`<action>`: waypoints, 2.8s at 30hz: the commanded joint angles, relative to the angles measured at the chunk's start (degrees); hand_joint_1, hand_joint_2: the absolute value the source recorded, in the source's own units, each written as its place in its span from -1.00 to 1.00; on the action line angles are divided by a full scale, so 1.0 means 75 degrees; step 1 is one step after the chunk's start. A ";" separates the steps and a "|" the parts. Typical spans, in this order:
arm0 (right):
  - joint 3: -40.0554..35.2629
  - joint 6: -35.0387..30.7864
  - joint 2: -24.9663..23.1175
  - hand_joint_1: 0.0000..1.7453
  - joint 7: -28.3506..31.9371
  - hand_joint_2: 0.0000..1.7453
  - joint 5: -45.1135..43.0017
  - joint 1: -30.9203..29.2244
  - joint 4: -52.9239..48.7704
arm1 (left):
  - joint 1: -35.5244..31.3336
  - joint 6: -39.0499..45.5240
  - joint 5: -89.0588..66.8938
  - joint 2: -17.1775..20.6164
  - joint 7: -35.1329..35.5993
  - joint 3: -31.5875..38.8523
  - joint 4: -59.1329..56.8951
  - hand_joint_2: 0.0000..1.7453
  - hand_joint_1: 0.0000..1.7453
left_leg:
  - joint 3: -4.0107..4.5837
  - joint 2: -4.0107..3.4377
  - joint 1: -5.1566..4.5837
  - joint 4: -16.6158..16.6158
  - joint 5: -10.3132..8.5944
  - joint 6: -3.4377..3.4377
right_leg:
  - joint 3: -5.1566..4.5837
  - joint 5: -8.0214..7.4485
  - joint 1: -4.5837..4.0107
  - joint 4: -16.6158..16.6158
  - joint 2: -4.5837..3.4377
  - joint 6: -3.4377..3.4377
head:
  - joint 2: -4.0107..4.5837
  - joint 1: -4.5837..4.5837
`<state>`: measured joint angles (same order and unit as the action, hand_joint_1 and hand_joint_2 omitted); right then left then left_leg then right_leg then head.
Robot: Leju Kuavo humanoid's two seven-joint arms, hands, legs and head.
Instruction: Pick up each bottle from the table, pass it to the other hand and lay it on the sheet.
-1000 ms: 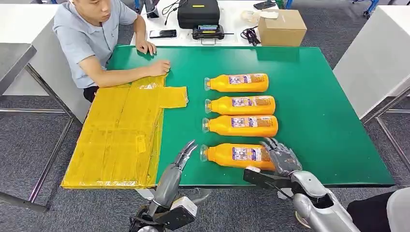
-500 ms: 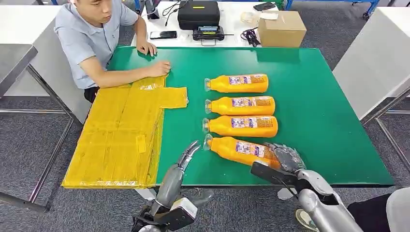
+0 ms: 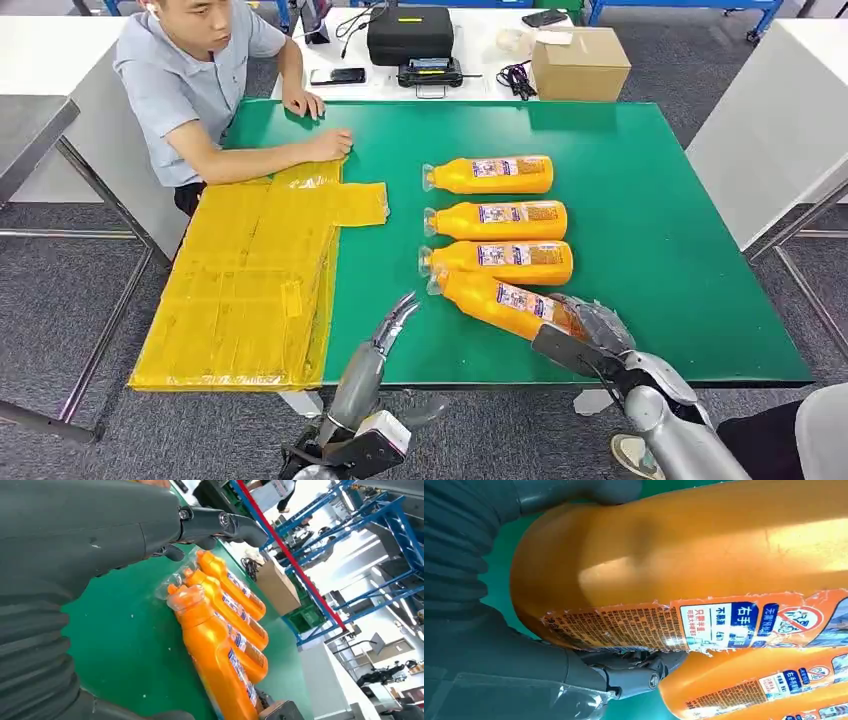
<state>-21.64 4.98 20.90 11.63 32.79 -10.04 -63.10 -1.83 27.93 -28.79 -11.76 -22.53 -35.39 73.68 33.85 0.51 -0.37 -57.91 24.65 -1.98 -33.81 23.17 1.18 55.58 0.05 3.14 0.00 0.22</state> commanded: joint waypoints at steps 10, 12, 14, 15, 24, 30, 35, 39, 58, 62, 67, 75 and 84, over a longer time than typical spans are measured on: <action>0.0573 -0.0245 -0.1357 1.00 0.1098 1.00 -0.1007 0.0598 -0.1340 | 0.0437 -0.1864 0.6253 0.0066 -0.0369 0.0844 0.0477 1.00 -1.00 | 0.0006 -0.0041 0.0012 0.0002 0.0011 0.0018 | 0.0073 -0.0005 -0.0012 0.0000 -0.0033 -0.0017 | 0.0000 -0.0003; 0.0504 -0.0159 -0.1481 1.00 0.1190 1.00 -0.1184 0.0544 -0.1554 | 0.0367 -0.1904 0.6527 0.0063 -0.0343 0.0875 0.0232 1.00 -1.00 | 0.0013 -0.0050 0.0016 0.0005 0.0012 0.0023 | 0.0064 -0.0006 -0.0016 -0.0002 -0.0039 -0.0022 | 0.0000 0.0000; 0.0404 -0.0126 -0.1556 1.00 0.1260 1.00 -0.1254 0.0480 -0.1668 | 0.0252 -0.1904 0.6657 0.0050 -0.0320 0.0856 -0.0056 1.00 -1.00 | 0.0020 -0.0047 0.0016 0.0007 0.0011 0.0024 | 0.0057 -0.0004 -0.0016 -0.0001 -0.0036 -0.0022 | 0.0000 0.0000; 0.0362 -0.0119 -0.1576 1.00 0.1272 1.00 -0.1262 0.0457 -0.1682 | 0.0220 -0.1907 0.6689 0.0051 -0.0303 0.0845 -0.0143 1.00 -1.00 | 0.0027 -0.0044 0.0018 0.0002 0.0014 0.0028 | 0.0054 0.0001 -0.0018 0.0003 -0.0031 -0.0025 | 0.0000 0.0000; 0.0234 -0.0091 -0.1623 1.00 0.1316 1.00 -0.1274 0.0336 -0.1674 | 0.0148 -0.2036 0.6944 0.0026 -0.0198 0.0900 -0.0377 1.00 -1.00 | 0.0068 -0.0034 0.0013 0.0004 -0.0002 0.0018 | 0.0023 -0.0003 -0.0011 0.0001 -0.0029 -0.0014 | 0.0000 0.0000; 0.0236 -0.0085 -0.1617 1.00 0.1393 1.00 -0.1367 0.0312 -0.1623 | 0.0135 -0.2121 0.7089 0.0009 -0.0129 0.0918 -0.0428 1.00 -1.00 | 0.0078 -0.0021 0.0006 0.0007 -0.0010 0.0013 | 0.0015 -0.0004 -0.0003 0.0004 -0.0018 -0.0007 | 0.0000 0.0000; -0.0213 0.0334 -0.2004 1.00 0.1782 1.00 -0.2201 -0.0054 -0.1109 | -0.0294 -0.2852 0.7408 0.0011 -0.0231 0.0937 -0.0917 1.00 -1.00 | 0.0083 -0.0015 0.0006 0.0006 -0.0003 0.0020 | 0.0012 0.0000 -0.0005 0.0003 -0.0017 -0.0015 | 0.0000 0.0003; -0.0619 0.0774 -0.2105 1.00 0.1922 1.00 -0.2351 -0.0428 -0.0702 | -0.0526 -0.3444 0.7836 -0.0020 0.0140 0.0952 -0.1145 1.00 -1.00 | 0.0093 -0.0019 0.0011 0.0005 -0.0005 0.0019 | 0.0000 -0.0003 -0.0009 0.0002 -0.0020 -0.0013 | 0.0000 0.0000; -0.1937 0.1181 -0.2429 1.00 0.2099 1.00 -0.2470 -0.1078 -0.0011 | -0.1174 -0.4077 0.8145 -0.0274 -0.0453 0.1396 -0.1893 1.00 -1.00 | 0.0097 -0.0021 0.0011 0.0004 -0.0005 0.0019 | -0.0003 -0.0004 -0.0008 0.0004 -0.0022 -0.0014 | 0.0000 0.0003; -0.2026 0.1185 -0.2438 1.00 0.2111 1.00 -0.2488 -0.1047 0.0044 | -0.1123 -0.4144 0.8143 -0.0268 -0.0585 0.1429 -0.1803 1.00 -1.00 | 0.0089 -0.0021 0.0016 0.0000 0.0001 0.0024 | 0.0005 0.0003 -0.0014 0.0007 -0.0020 -0.0019 | 0.0000 0.0003; -0.2033 0.1232 -0.2439 1.00 0.2155 1.00 -0.2587 -0.1035 0.0136 | -0.1063 -0.4232 0.8016 -0.0243 -0.0785 0.1386 -0.1627 1.00 -1.00 | 0.0095 -0.0014 0.0015 -0.0001 0.0000 0.0021 | 0.0002 0.0003 -0.0013 0.0007 -0.0014 -0.0017 | 0.0000 0.0000; -0.1999 0.1427 -0.2545 1.00 0.2085 1.00 -0.2819 -0.1255 0.0348 | -0.1131 -0.4000 0.7738 -0.0386 -0.1197 0.1520 -0.1364 1.00 1.00 | 0.0099 -0.0010 0.0014 -0.0003 -0.0002 0.0022 | -0.0002 0.0004 -0.0012 0.0010 -0.0010 -0.0017 | 0.0000 0.0000; -0.2082 0.1449 -0.2622 0.64 0.2020 1.00 -0.2876 -0.1412 0.0602 | -0.1168 -0.3363 0.7121 -0.0447 -0.1555 0.1538 -0.1258 1.00 1.00 | 0.0118 -0.0001 0.0007 0.0000 -0.0013 0.0013 | -0.0021 -0.0004 -0.0004 0.0010 -0.0003 -0.0006 | 0.0000 0.0003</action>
<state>-34.69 15.56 1.73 27.39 11.08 -17.46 -64.28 -8.18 1.84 25.44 -14.95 -33.81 -24.37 64.78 34.80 0.56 -0.35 -57.92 24.52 -1.95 -34.02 23.13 1.19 55.67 0.06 3.17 0.00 0.24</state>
